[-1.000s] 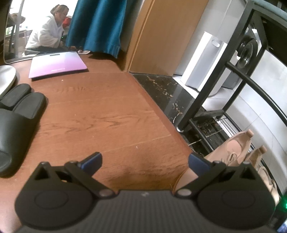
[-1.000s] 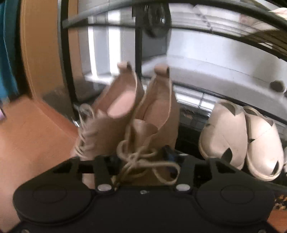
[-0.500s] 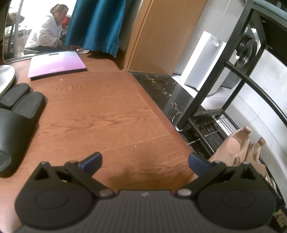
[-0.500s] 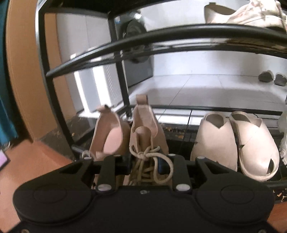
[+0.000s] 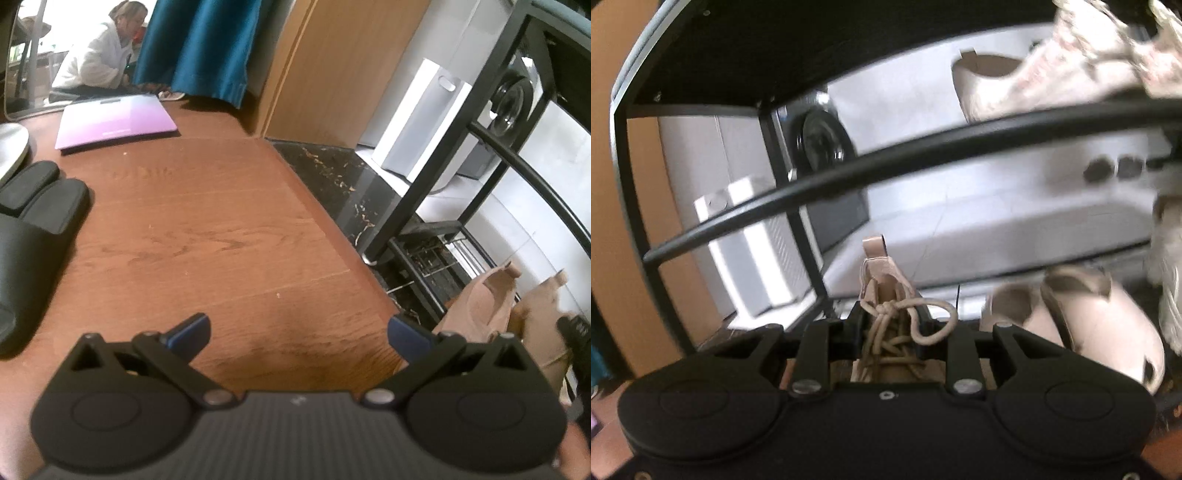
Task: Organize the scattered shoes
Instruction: 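Carry the beige shoes into the rack's lowest shelf with the right tool, then set the beige shoes down on the shelf and open the right tool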
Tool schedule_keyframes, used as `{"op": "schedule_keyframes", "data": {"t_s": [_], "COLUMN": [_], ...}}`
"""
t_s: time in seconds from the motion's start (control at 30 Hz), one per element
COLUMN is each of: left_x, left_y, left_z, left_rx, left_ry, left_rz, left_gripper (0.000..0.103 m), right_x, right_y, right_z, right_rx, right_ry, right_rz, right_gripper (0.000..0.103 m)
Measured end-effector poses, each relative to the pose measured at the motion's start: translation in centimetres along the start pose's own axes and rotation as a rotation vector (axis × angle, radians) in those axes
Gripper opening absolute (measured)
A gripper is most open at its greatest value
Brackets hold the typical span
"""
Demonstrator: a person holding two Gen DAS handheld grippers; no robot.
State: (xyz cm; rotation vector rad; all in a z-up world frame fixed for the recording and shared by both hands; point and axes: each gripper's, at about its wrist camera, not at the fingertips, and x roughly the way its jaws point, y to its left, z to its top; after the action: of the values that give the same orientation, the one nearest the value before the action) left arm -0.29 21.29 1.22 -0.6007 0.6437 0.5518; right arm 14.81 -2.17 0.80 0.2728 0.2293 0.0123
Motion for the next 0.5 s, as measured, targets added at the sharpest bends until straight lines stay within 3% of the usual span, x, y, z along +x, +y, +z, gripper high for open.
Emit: {"op": "schedule_keyframes", "data": {"t_s": [0.23,0.37,0.43,0.5], "left_x": [0.1,0.9,1.2,1.3], "left_y": [-0.4,-0.9,-1.3,-1.7], "left_z": [-0.2,-0.5,-0.6,-0.7], "left_rx": [0.027,0.036,0.059,0.080], "left_ry": [-0.025,-0.014,-0.011,-0.020], "left_rz": [-0.003,0.025,0.025,0.021], "left_gripper": [0.102,0.102,0.102,0.102], "right_x": [7.8,10.3,11.1,10.7], "right_y": [0.7,0.1,0.2,0.1], "right_z": [-0.4,-1.6,-2.6,-2.9], "right_rx": [-0.021,-0.032,-0.074,-0.092], "right_ry": [-0.032,-0.002,0.028,0.041], "right_rz": [-0.092,-0.116,-0.084,-0.067], "right_gripper": [0.025,0.027,0.039,0.076]}}
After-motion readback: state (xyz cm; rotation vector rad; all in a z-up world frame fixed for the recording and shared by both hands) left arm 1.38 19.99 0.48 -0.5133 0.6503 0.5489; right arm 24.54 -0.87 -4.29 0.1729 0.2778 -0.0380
